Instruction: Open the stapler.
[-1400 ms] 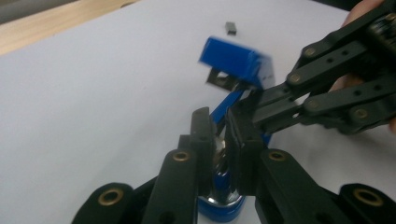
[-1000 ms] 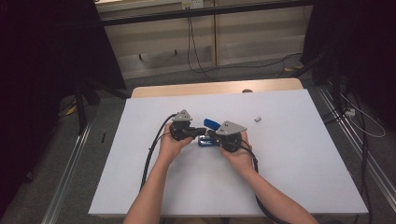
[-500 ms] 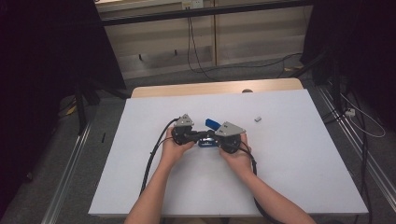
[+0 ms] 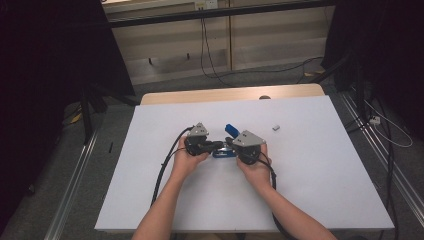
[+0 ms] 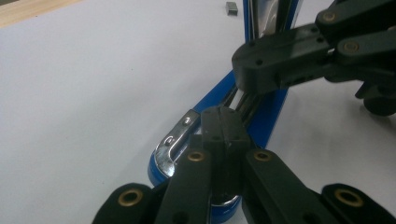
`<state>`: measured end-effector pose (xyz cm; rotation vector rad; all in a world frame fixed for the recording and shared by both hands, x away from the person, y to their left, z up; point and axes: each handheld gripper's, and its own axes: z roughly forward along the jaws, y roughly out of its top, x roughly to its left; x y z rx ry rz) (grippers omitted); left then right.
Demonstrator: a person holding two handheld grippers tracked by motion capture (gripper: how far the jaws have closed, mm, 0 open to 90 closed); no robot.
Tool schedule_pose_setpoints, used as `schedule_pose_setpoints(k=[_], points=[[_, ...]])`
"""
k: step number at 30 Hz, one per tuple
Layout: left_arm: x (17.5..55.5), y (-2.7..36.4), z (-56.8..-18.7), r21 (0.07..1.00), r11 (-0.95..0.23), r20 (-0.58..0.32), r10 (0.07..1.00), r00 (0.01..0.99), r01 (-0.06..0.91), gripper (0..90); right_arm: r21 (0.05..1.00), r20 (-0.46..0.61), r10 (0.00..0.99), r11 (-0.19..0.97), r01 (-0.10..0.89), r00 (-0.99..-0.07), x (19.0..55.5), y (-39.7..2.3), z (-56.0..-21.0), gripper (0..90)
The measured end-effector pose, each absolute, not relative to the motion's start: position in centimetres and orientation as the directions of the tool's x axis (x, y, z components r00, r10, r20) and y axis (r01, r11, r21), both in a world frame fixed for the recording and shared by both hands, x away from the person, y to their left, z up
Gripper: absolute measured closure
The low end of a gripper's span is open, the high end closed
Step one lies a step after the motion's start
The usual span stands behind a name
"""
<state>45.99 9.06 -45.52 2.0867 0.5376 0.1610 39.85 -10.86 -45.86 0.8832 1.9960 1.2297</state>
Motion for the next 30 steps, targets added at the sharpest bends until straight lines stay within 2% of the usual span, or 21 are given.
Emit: schedule_pose_setpoints(k=[20, 30], points=[[46.1, 9.1, -45.5, 0.829, -0.453, -0.114, 0.438, 0.892, 0.329, 90.0, 0.905, -0.189, 0.821, 0.359, 0.229, -0.539, 39.2, -11.5, -45.2, 90.0], [46.1, 9.1, -45.6, 0.828, -0.449, -0.122, 0.441, 0.889, 0.336, 90.0, 0.918, -0.184, 0.841, 0.333, 0.217, -0.508, 39.2, -12.1, -44.4, 90.0]])
